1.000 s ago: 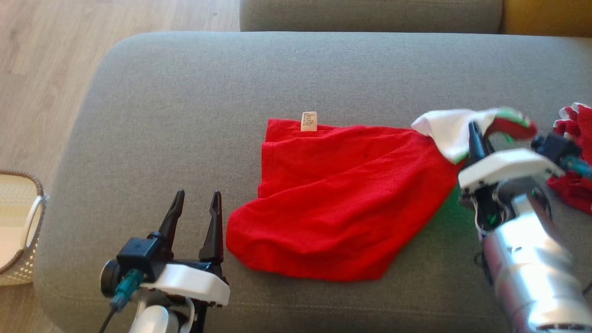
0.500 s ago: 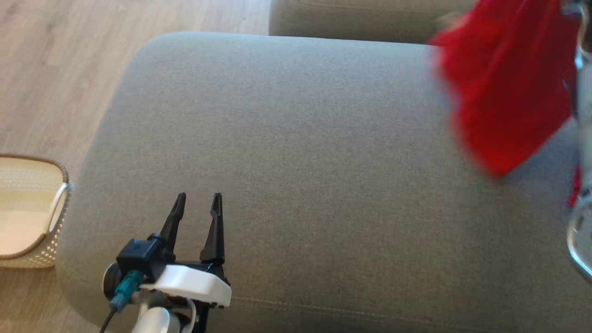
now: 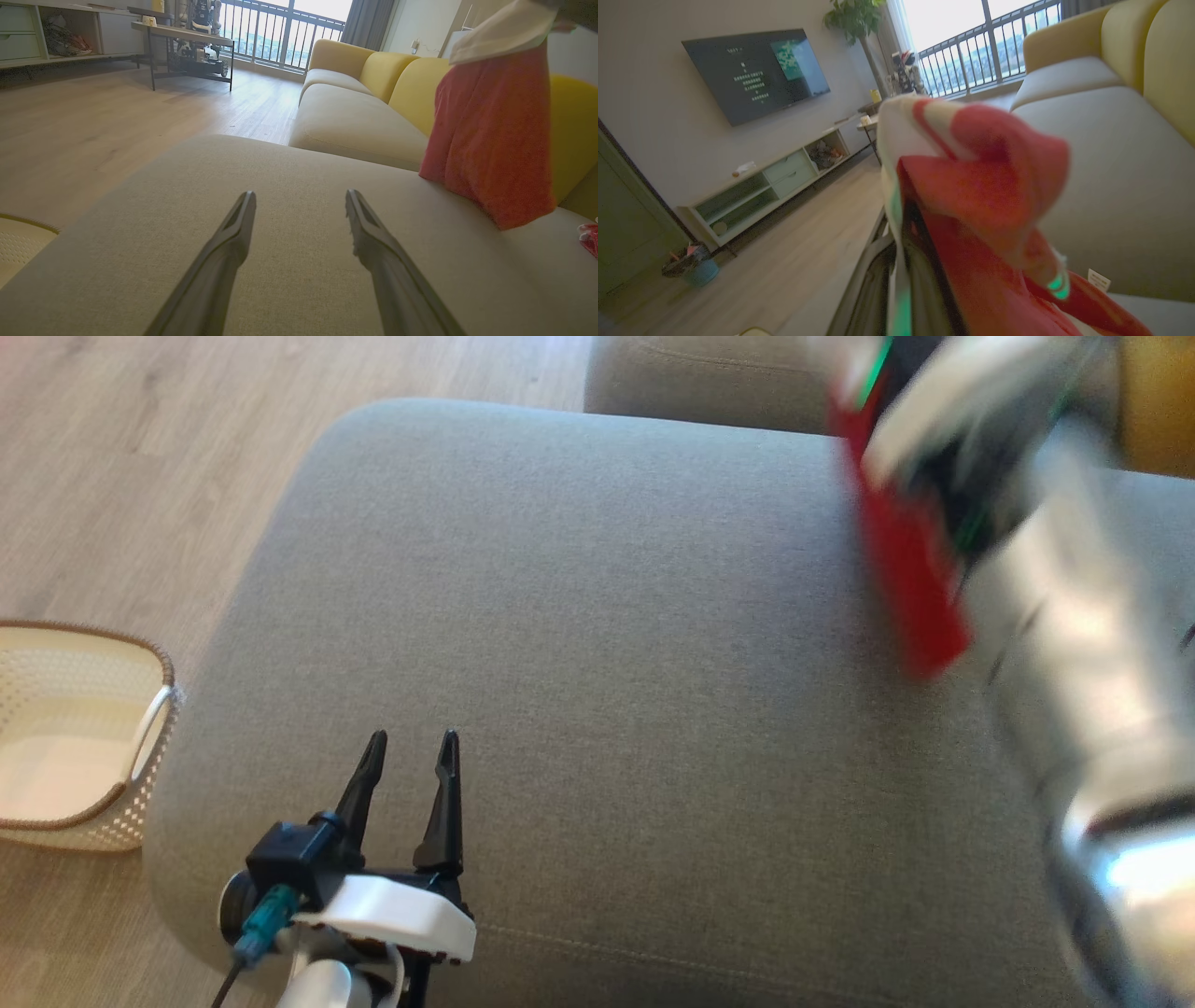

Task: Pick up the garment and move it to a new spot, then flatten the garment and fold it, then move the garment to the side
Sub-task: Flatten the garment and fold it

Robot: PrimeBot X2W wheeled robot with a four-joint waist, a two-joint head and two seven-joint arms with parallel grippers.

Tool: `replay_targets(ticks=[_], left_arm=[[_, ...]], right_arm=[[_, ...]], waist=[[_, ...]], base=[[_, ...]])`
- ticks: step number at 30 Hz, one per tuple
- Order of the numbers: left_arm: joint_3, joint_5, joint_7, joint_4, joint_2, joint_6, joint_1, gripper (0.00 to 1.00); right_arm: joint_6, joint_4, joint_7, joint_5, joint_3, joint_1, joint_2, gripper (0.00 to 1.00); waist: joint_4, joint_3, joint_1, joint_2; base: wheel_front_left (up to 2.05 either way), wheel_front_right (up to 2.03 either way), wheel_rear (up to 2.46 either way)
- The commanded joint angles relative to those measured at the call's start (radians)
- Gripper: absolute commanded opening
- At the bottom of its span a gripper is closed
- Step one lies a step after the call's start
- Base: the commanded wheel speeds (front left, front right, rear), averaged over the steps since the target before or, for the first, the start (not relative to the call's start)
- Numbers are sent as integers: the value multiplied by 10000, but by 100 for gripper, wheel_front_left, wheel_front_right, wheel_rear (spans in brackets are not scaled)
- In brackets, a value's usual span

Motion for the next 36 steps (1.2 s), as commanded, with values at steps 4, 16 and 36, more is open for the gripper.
replay_targets(ticks=[4,16,36], left_arm=[[202,-59,-53,-149,-3,-29,-478,100],[202,-66,-53,-78,-3,107,-552,100],[1226,-203,-53,-975,-3,287,-655,100]], right_arm=[[-2,-703,202,2102,2200,1734,238,0],[-2,-1017,918,5290,6026,2180,240,100],[-2,119,-1882,3849,5512,1074,-727,100]], waist=[[253,162,0,0],[322,7,0,0],[-2298,-635,0,0]], base=[[0,0,0],[0,0,0],[0,0,0]])
